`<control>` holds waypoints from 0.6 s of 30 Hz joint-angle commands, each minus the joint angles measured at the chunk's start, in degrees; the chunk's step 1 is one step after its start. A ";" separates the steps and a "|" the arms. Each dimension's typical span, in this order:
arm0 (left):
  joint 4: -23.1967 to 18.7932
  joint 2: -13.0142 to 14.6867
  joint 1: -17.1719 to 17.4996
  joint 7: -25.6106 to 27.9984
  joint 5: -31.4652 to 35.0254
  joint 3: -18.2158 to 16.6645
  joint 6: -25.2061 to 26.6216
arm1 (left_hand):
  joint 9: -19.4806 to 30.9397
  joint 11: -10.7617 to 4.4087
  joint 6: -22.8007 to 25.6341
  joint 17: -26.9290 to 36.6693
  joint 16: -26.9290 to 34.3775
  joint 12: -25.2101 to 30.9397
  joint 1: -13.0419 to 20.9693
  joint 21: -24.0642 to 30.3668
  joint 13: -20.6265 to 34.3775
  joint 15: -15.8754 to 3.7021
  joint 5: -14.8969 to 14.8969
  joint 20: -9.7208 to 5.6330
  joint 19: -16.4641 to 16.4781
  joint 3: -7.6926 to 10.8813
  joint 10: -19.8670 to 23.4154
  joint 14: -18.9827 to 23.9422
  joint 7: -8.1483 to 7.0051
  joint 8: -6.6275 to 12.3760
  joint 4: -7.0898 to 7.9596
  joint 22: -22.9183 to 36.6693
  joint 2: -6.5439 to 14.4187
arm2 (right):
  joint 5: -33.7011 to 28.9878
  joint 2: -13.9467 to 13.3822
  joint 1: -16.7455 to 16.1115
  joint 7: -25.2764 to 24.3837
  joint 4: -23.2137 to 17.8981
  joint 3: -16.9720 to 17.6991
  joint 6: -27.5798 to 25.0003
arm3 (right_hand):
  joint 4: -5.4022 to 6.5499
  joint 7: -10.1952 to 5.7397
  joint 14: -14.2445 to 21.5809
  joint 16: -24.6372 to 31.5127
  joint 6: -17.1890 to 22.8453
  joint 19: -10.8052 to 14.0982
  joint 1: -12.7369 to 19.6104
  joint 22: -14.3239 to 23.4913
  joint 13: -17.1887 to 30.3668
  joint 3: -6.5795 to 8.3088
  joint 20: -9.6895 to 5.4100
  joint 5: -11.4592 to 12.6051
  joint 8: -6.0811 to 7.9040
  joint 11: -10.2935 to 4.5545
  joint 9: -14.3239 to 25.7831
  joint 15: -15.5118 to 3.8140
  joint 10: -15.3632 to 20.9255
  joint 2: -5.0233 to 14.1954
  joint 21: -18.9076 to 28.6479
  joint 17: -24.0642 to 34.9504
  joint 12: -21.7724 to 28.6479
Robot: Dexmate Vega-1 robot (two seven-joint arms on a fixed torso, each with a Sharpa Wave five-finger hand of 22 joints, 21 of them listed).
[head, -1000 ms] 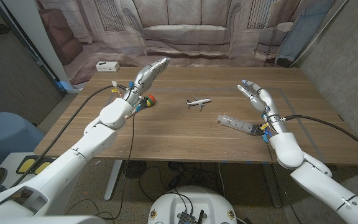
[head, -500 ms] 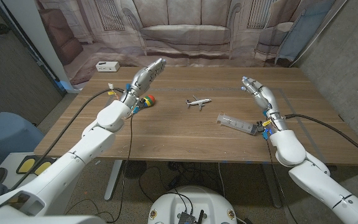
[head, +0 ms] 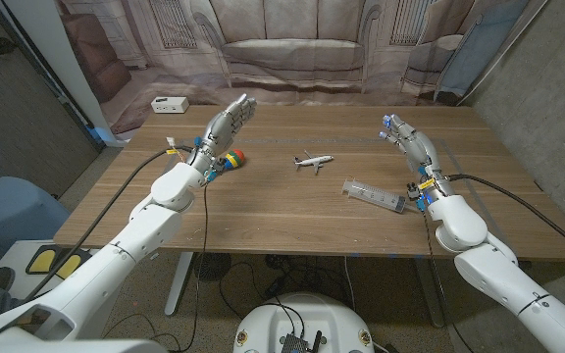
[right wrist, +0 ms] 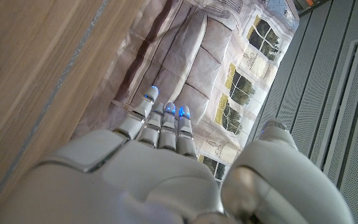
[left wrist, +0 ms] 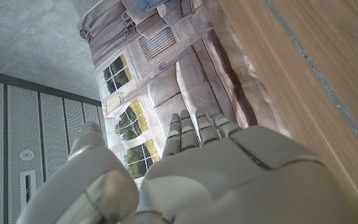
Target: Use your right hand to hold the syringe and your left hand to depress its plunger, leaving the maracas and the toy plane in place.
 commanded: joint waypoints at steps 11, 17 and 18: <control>3.43 0.17 1.40 0.14 -4.33 -3.06 -0.53 | 0.08 0.13 0.39 0.17 0.11 0.32 0.44 0.05 0.11 -0.08 -0.09 0.18 -0.33 -0.26 0.55 0.34 -0.23 0.15 0.19 0.25 -0.14 | 13.23 2.34 7.28 12.22 10.11 -2.95 1.81 | 0.34 0.03 -2.18 -0.42 -1.71 -1.36 -1.33 0.22 0.01 -0.76 0.03 -0.17 -0.43 0.31 0.01 0.08 -1.92 -0.15 -1.51 -0.18 -0.31; 3.80 0.30 1.32 -0.59 -4.57 -2.89 -0.37 | 0.08 0.20 0.46 0.17 0.09 0.30 0.40 0.06 0.11 -0.03 -0.09 0.20 -0.32 -0.29 0.52 0.33 -0.19 0.17 0.22 0.25 -0.16 | 13.07 3.04 7.63 12.06 10.65 -3.73 2.45 | 0.36 -0.03 -2.31 -0.36 -1.79 -1.57 -1.43 0.23 0.01 -0.79 0.00 -0.13 -0.38 0.43 -0.01 0.17 -1.98 -0.09 -1.77 -0.23 -0.22; 3.96 0.19 1.22 -0.78 -4.62 -2.83 -0.51 | 0.08 0.18 0.44 0.17 0.09 0.29 0.39 0.06 0.11 0.01 -0.08 0.21 -0.32 -0.30 0.50 0.34 -0.19 0.16 0.22 0.25 -0.16 | 13.21 3.12 7.59 12.04 10.65 -3.81 2.41 | 0.36 -0.02 -2.34 -0.36 -1.78 -1.59 -1.44 0.23 0.01 -0.79 0.03 -0.13 -0.37 0.44 -0.01 0.17 -2.00 -0.09 -1.80 -0.24 -0.22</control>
